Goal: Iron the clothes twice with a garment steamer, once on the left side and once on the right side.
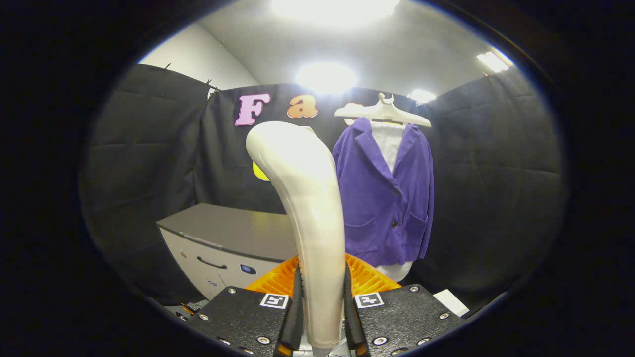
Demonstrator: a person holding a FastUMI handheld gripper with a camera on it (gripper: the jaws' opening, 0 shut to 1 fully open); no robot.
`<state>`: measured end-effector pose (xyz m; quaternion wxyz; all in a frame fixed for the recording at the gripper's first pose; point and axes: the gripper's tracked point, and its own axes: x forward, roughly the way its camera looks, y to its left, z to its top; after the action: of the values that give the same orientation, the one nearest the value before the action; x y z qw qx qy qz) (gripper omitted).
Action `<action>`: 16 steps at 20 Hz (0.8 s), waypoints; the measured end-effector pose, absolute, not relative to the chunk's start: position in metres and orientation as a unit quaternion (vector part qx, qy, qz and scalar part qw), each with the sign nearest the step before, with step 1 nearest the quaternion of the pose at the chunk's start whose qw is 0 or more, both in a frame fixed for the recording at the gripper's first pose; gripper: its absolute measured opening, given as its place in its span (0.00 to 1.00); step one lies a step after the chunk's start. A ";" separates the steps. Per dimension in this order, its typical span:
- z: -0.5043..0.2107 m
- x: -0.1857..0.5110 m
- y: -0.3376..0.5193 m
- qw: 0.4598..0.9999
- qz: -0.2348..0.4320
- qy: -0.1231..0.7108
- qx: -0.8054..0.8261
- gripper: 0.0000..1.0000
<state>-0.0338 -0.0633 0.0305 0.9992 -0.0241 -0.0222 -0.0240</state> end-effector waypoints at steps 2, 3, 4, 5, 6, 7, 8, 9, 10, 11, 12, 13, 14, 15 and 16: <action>0.049 -0.042 -0.055 0.998 -0.032 -0.045 -0.026 0.34; 0.055 -0.045 -0.050 0.998 -0.031 -0.054 -0.026 0.34; 0.057 -0.051 -0.046 0.997 -0.032 -0.061 -0.029 0.34; 0.061 -0.075 -0.041 0.997 -0.035 -0.065 -0.033 0.34; 0.060 -0.082 -0.039 0.997 -0.035 -0.068 -0.031 0.34; 0.056 -0.087 -0.034 0.997 -0.032 -0.069 -0.025 0.34; 0.050 -0.092 -0.029 0.997 -0.030 -0.067 -0.024 0.34; 0.043 -0.095 -0.027 0.997 -0.030 -0.063 -0.028 0.34; 0.036 -0.097 -0.024 0.997 -0.030 -0.057 -0.035 0.34; 0.028 -0.100 -0.021 0.997 -0.031 -0.050 -0.039 0.34; 0.020 -0.102 -0.017 0.998 -0.032 -0.043 -0.045 0.34; 0.012 -0.103 -0.013 0.997 -0.030 -0.037 -0.053 0.34; 0.006 -0.105 -0.008 0.997 -0.027 -0.034 -0.063 0.34; 0.003 -0.107 -0.004 0.997 -0.028 -0.032 -0.071 0.34; -0.001 -0.108 -0.002 0.996 -0.029 -0.030 -0.076 0.34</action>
<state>-0.1080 -0.0024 -0.0011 0.9963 -0.0756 -0.0296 -0.0290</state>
